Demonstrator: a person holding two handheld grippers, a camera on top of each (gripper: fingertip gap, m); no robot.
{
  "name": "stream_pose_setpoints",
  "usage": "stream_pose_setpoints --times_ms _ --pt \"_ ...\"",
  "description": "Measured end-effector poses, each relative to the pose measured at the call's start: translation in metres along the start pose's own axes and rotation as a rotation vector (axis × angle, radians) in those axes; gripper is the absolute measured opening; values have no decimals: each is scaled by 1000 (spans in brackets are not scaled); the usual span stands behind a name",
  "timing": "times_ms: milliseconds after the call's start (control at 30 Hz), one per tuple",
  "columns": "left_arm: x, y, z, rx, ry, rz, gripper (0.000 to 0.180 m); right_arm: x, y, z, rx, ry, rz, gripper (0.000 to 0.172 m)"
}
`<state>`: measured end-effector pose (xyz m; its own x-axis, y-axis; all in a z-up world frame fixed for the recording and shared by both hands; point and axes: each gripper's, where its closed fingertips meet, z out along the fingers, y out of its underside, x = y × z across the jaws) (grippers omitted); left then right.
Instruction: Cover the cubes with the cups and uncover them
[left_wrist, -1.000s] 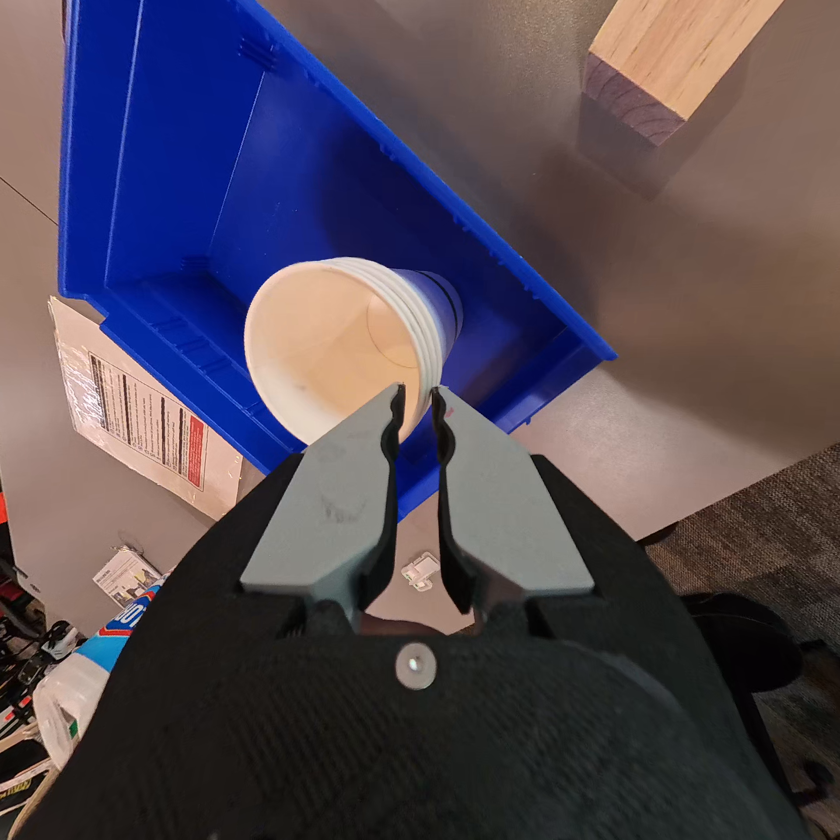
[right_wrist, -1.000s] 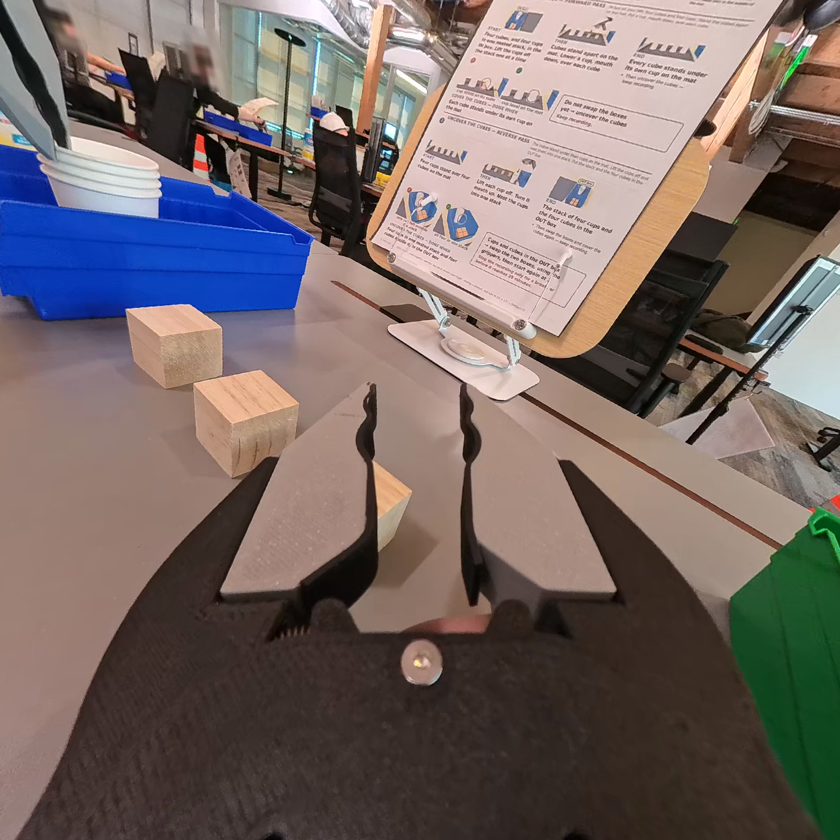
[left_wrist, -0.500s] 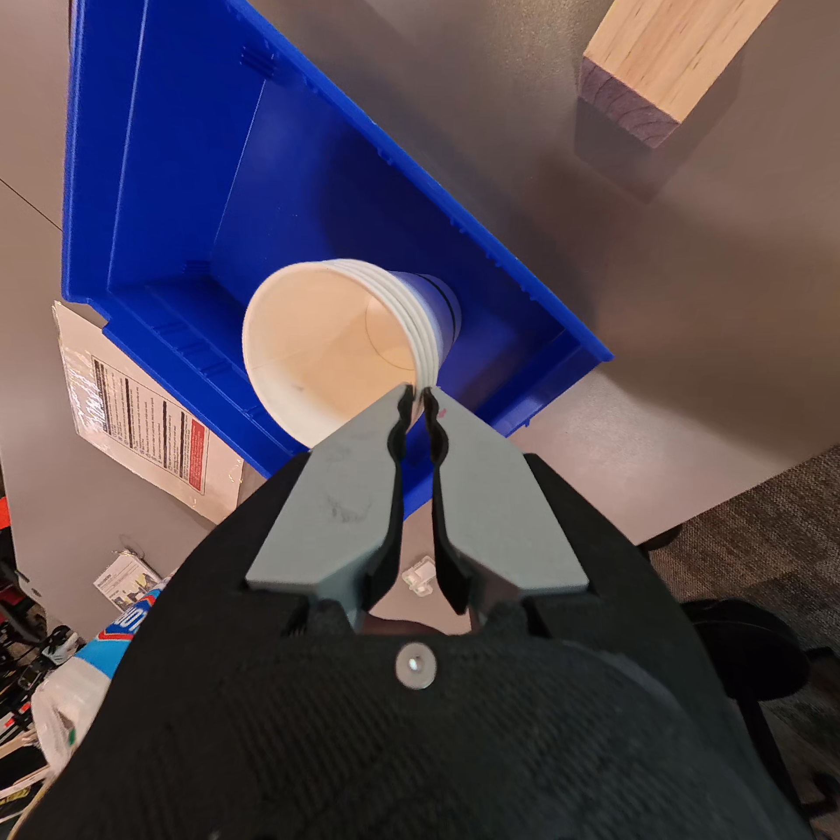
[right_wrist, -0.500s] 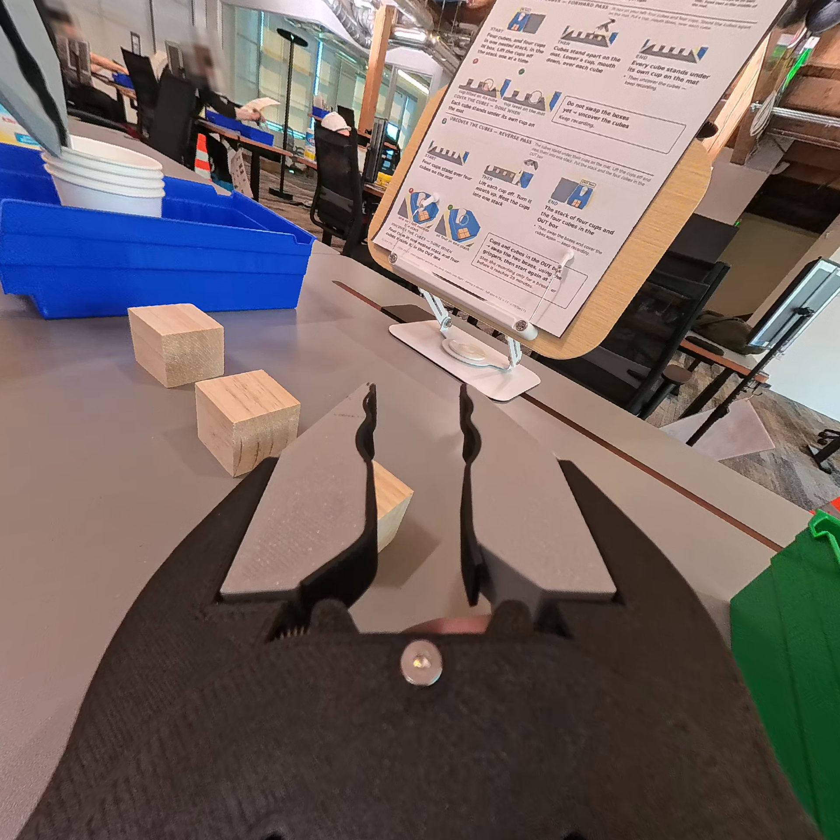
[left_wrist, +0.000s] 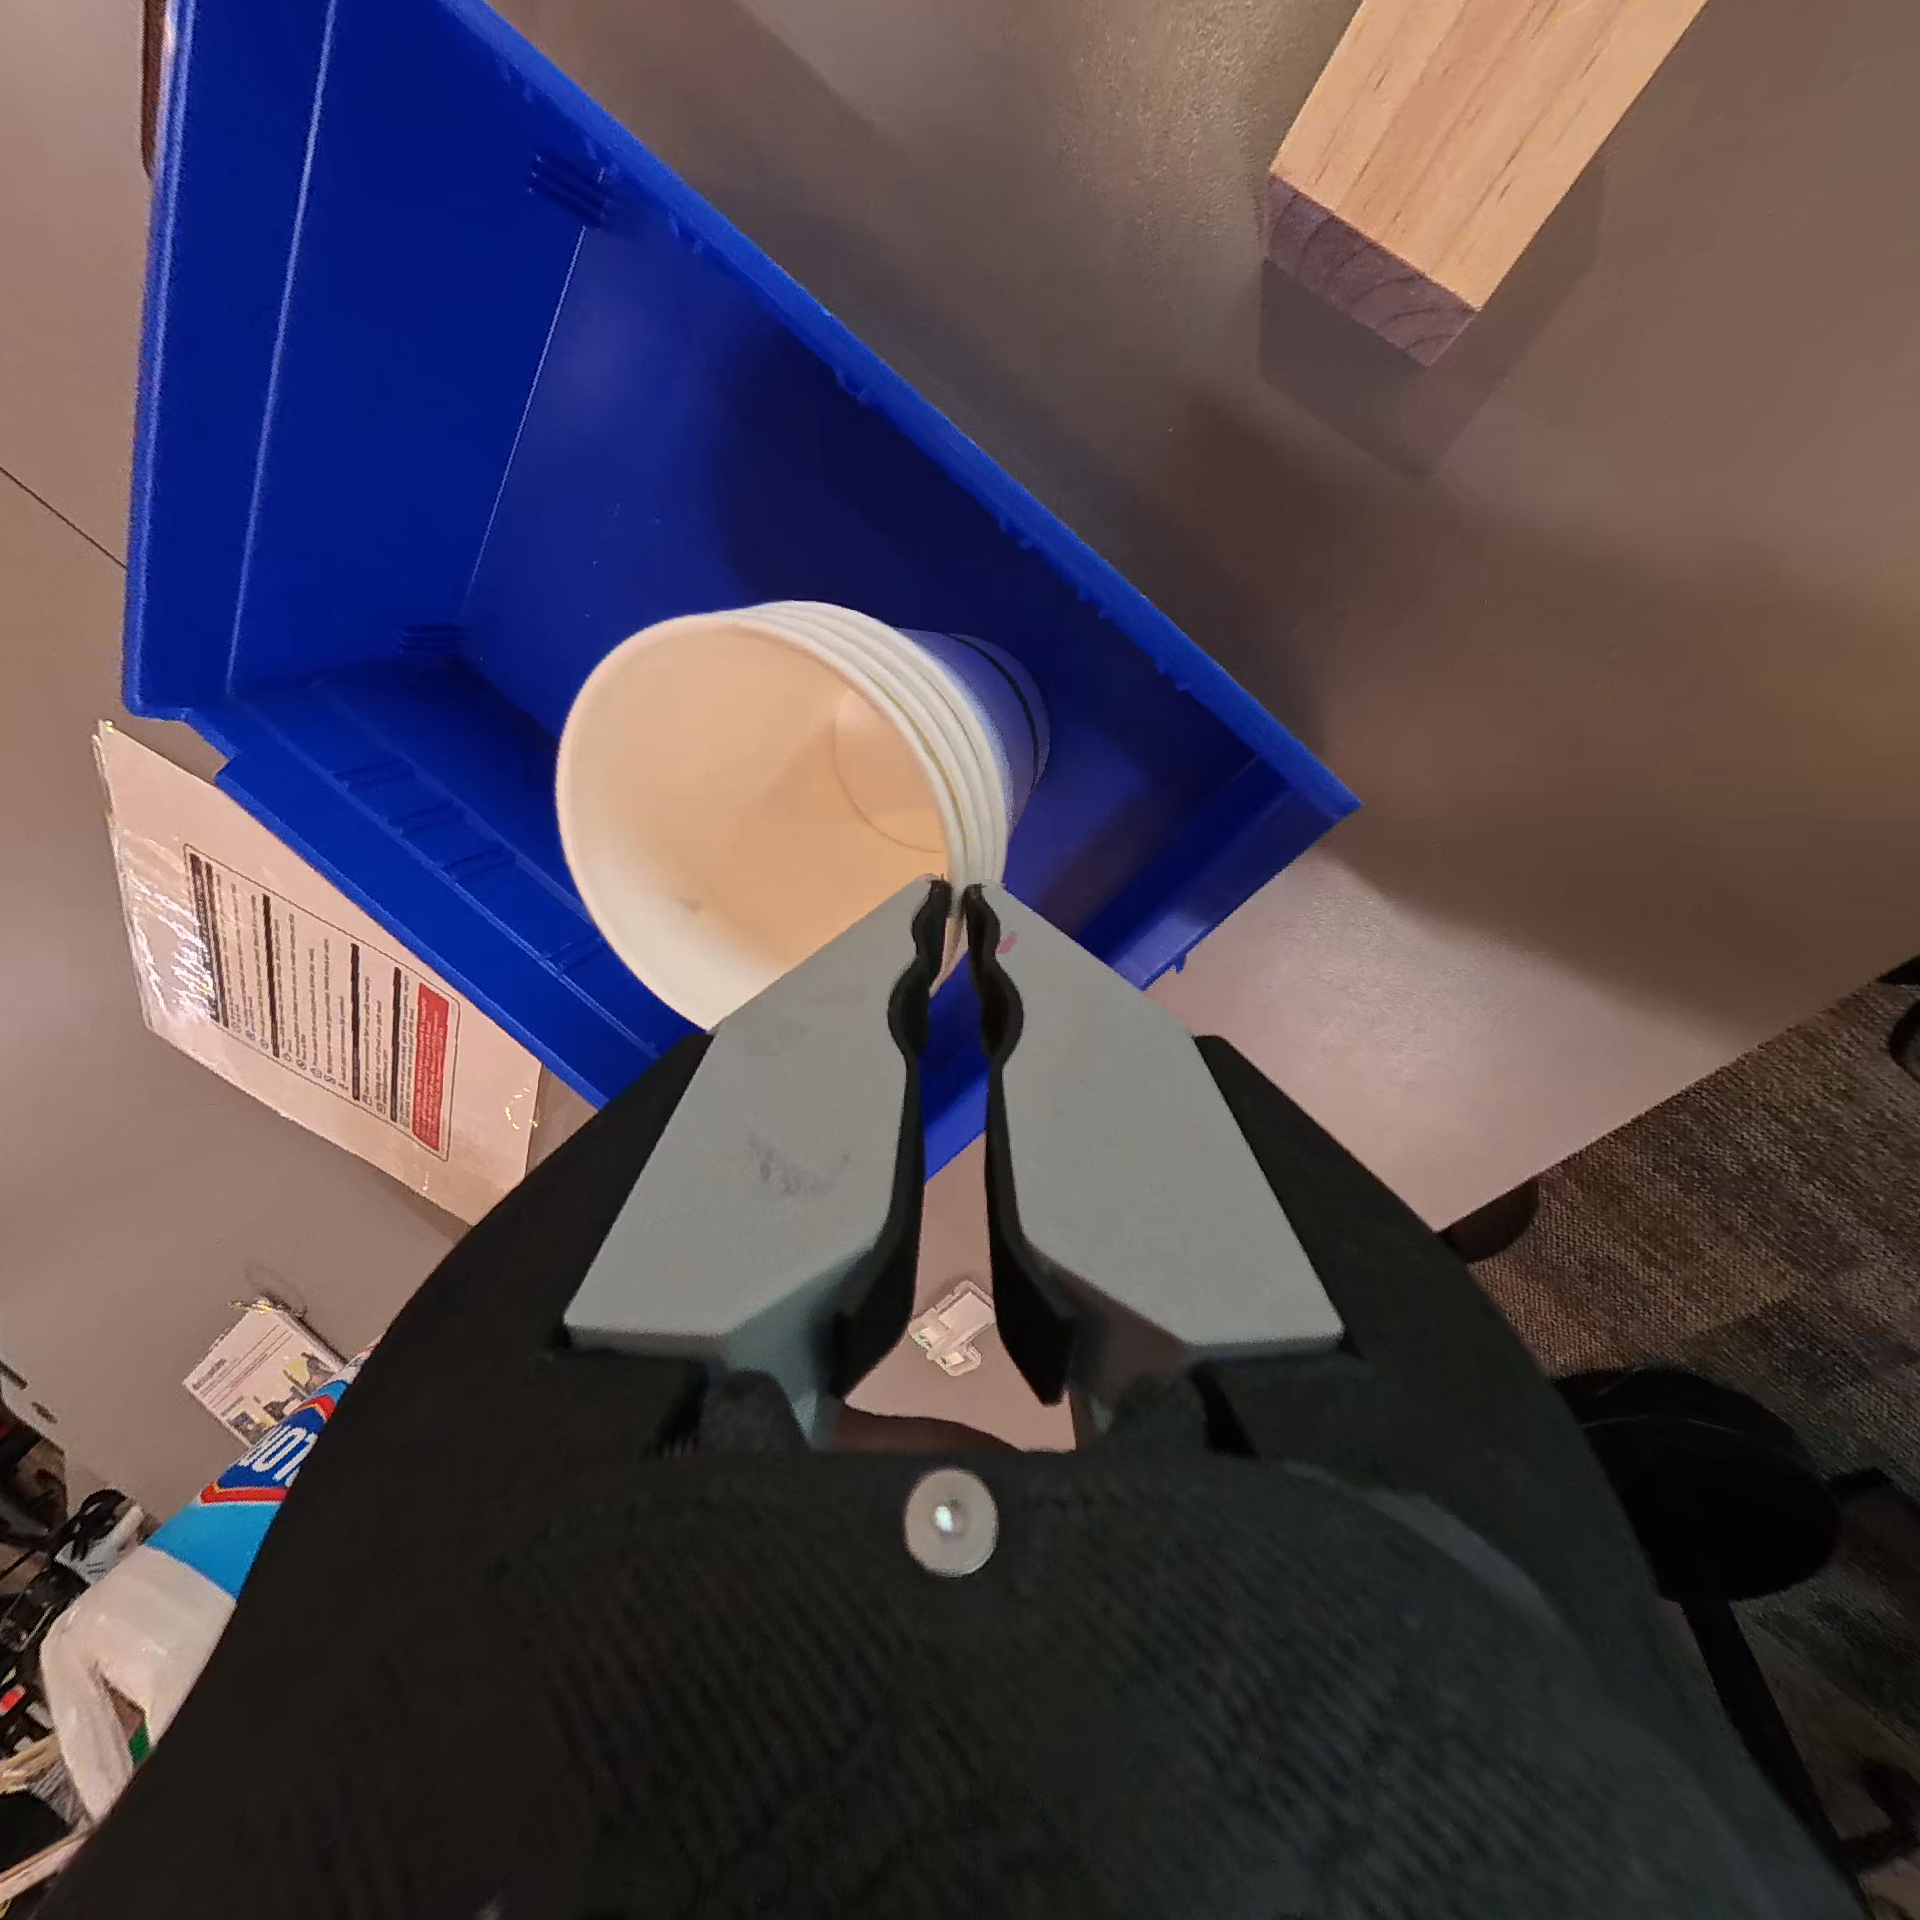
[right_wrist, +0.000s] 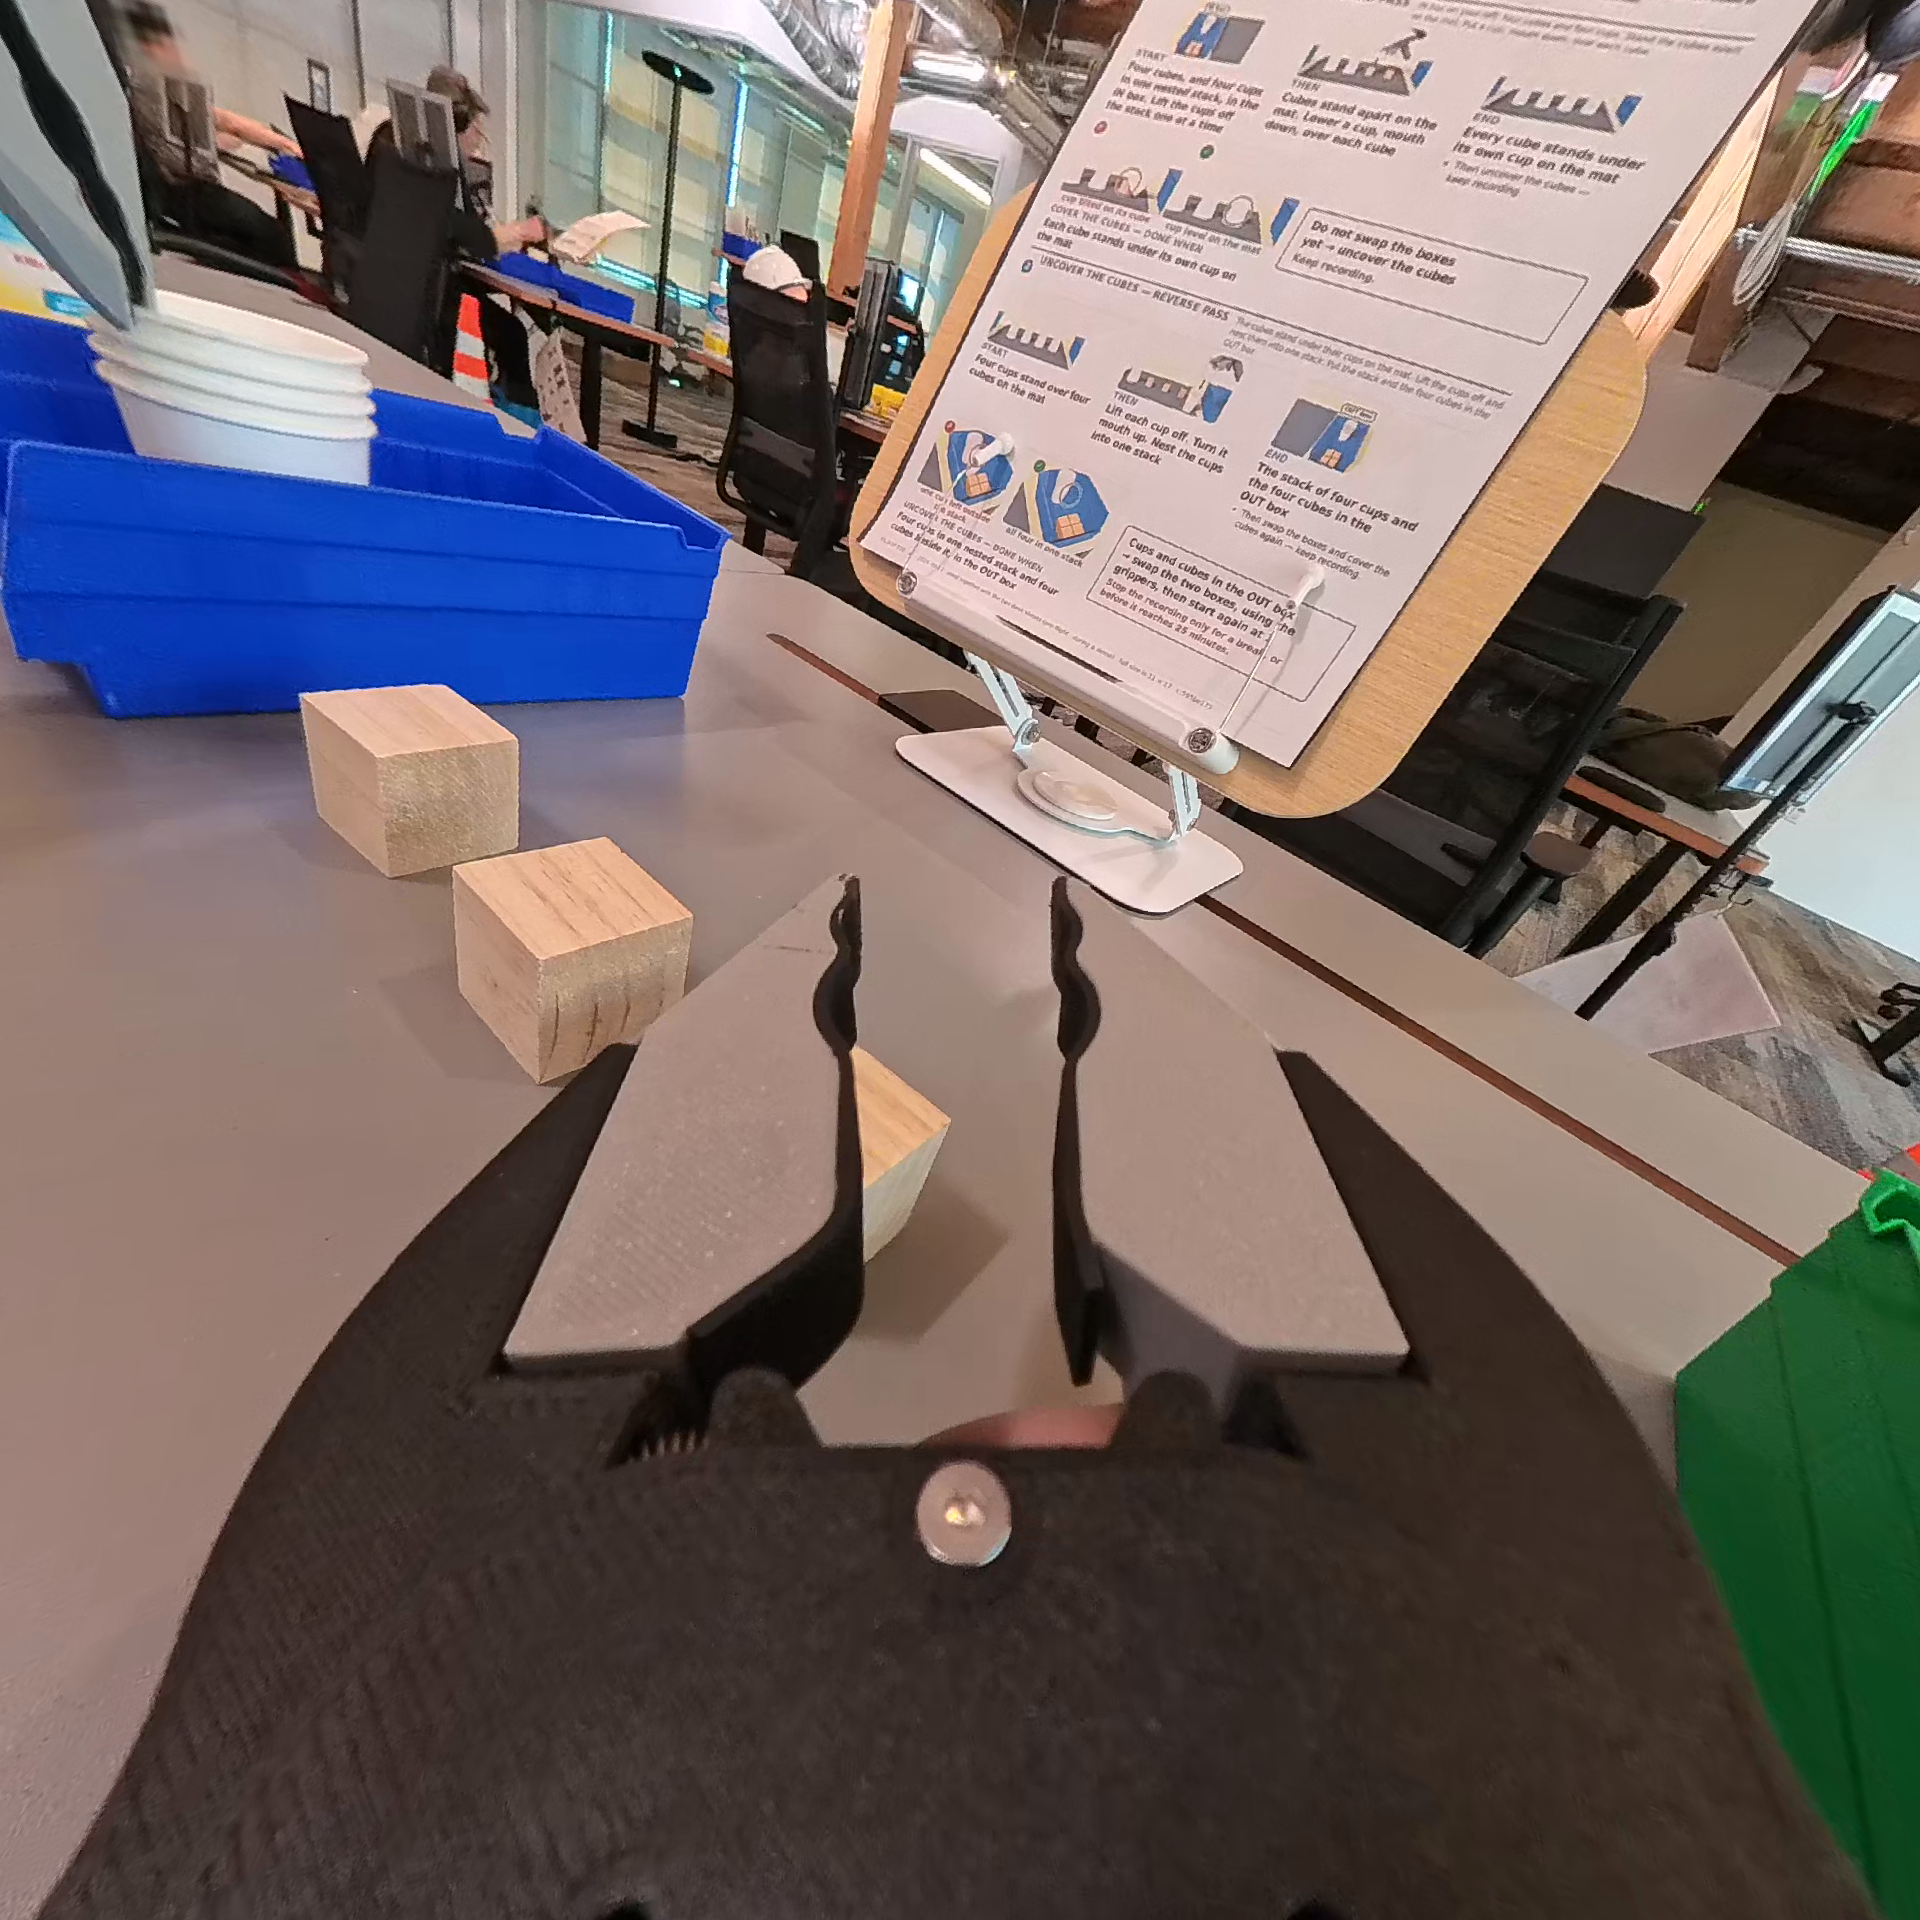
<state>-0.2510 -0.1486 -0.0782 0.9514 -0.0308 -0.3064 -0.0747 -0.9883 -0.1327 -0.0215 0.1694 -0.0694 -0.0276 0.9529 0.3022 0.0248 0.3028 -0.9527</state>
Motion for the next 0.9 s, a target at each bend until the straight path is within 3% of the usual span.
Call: stream_pose_setpoints --times_ms 300,467,600,733,800,900 --pt "-22 -14 -23 74 -160 24 2 -1 2 1 -7 -2 -8 33" --pt "-30 -36 -61 96 -400 144 2 -1 2 1 -10 -5 -9 33" --pt "-25 -70 -109 175 -639 236 2 -4 4 3 -15 -14 -15 33" --pt "1 -125 -158 421 -845 239 2 -19 -2 0 14 -113 34 35" --pt "24 -154 -181 624 -903 196 2 -32 -14 -6 80 -217 97 38" --pt "73 -194 -202 1027 -795 61 2 -49 -38 -23 202 -421 250 38"
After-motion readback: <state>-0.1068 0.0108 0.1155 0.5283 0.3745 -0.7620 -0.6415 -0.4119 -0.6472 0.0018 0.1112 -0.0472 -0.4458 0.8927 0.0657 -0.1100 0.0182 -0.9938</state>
